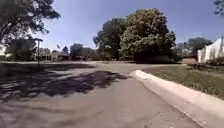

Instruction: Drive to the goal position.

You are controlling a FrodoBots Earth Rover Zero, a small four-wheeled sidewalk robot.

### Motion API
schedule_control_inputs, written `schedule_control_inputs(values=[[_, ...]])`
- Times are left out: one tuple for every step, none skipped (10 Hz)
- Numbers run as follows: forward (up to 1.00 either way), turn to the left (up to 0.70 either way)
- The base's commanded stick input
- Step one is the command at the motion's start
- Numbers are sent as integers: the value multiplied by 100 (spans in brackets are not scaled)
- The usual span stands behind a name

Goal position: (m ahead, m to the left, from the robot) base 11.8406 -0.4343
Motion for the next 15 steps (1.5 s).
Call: schedule_control_inputs(values=[[70, 0], [70, 0], [70, 0], [70, 0], [70, 0], [70, 0], [70, 0], [70, 0], [70, 0], [70, 0], [70, 0], [70, 0], [70, 0], [70, 0], [70, 0]])
